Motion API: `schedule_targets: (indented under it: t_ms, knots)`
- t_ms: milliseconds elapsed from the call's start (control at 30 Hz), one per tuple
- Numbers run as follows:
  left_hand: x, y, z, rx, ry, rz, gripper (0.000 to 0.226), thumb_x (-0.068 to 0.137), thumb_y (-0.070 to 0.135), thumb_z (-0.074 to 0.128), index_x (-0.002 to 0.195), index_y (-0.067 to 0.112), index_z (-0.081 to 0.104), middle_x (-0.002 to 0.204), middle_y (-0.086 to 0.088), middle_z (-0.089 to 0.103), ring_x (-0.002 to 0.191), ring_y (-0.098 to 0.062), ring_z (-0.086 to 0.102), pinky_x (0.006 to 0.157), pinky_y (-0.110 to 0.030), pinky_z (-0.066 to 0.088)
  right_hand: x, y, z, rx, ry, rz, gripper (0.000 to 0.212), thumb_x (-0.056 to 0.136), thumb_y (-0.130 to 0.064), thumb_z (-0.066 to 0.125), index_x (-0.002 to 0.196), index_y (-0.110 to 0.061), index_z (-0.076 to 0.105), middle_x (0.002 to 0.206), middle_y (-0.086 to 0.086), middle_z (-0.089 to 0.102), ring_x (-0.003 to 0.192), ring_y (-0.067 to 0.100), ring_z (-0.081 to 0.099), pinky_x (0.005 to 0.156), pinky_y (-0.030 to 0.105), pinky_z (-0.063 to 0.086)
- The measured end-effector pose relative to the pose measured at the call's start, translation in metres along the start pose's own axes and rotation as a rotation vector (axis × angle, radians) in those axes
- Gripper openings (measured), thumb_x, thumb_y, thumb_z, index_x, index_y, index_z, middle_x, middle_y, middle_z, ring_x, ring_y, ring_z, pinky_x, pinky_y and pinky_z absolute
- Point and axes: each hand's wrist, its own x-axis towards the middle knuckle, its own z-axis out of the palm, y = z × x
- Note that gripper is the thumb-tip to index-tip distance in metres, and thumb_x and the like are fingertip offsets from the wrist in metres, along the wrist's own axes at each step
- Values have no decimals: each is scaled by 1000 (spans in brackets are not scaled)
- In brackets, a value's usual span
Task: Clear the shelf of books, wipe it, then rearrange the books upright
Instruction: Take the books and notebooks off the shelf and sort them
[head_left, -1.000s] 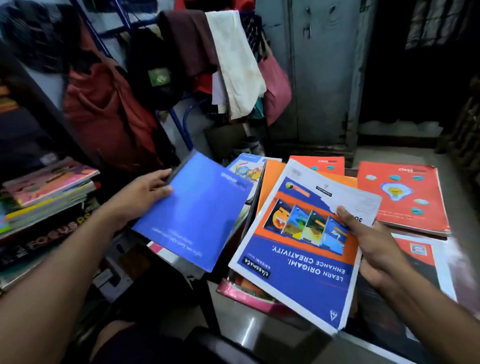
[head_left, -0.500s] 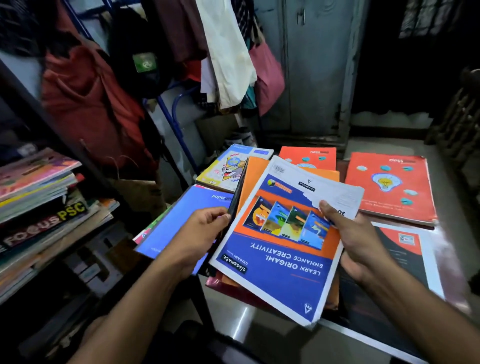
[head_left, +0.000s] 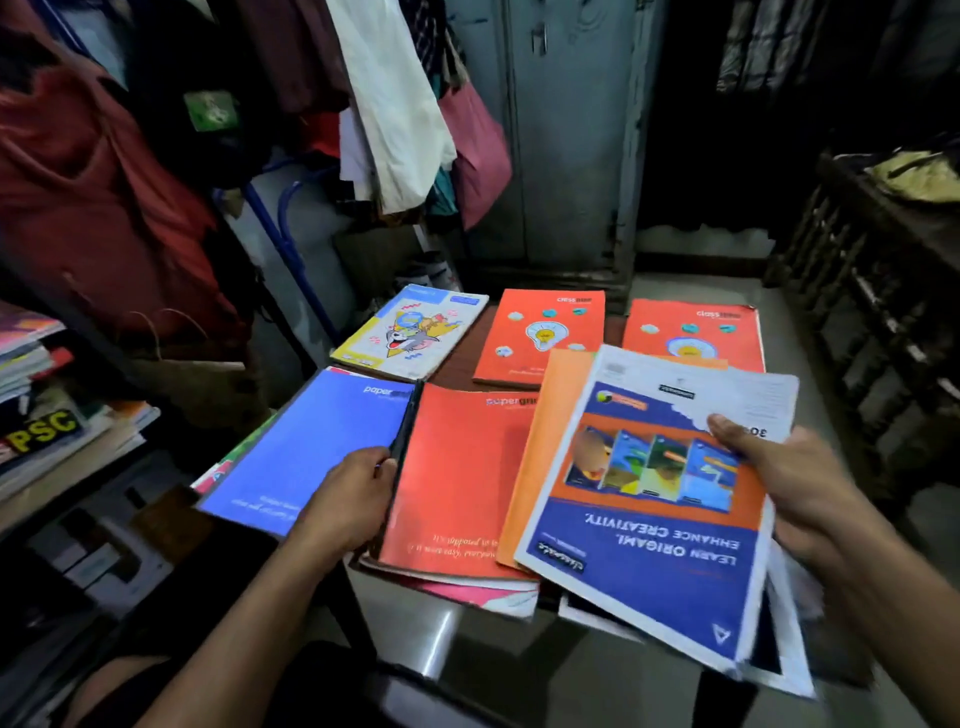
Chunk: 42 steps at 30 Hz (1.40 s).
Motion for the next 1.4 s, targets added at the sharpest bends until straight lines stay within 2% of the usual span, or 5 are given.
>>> schedule_targets:
  t_ms: [133,433,900,1133,1400]
  knots:
    - [8,0,1,147,-89,53,28,105,24,44,81,14,54,88,-8,62,90,-32,62,68,-36,40,1,9,-32,-111,51,103,31,91,-12,70,119,0,64,88,16,77,66,31,75,51,44,60]
    - [-18,24,14,421,-128,105,60,99,47,53,153,36,29,147,-5,37,135,-30,38,103,-49,45,8,-13,-61,-727,163,-190,10,97,-11,65,104,-12,71,89,6,76,65,13,70,55,24,50]
    - [-22,20,29,407,-147,92,51,106,41,36,155,40,26,163,-5,20,144,-30,29,111,-47,39,122,-71,-12,-296,44,-104,36,84,-9,79,115,2,63,94,19,75,72,28,75,62,44,62]
    - [-23,15,38,432,-99,136,50,106,35,29,156,35,23,163,-12,17,143,-34,30,112,-46,36,199,-34,-8,-1250,367,-112,103,80,-52,79,153,-8,23,155,20,33,142,37,34,112,47,32]
    - [-39,3,59,220,174,215,41,102,45,41,140,34,53,162,-5,31,139,-28,43,103,-44,44,170,-2,55,-1473,-173,-541,54,93,-43,63,142,-24,50,146,7,48,136,27,42,110,42,34]
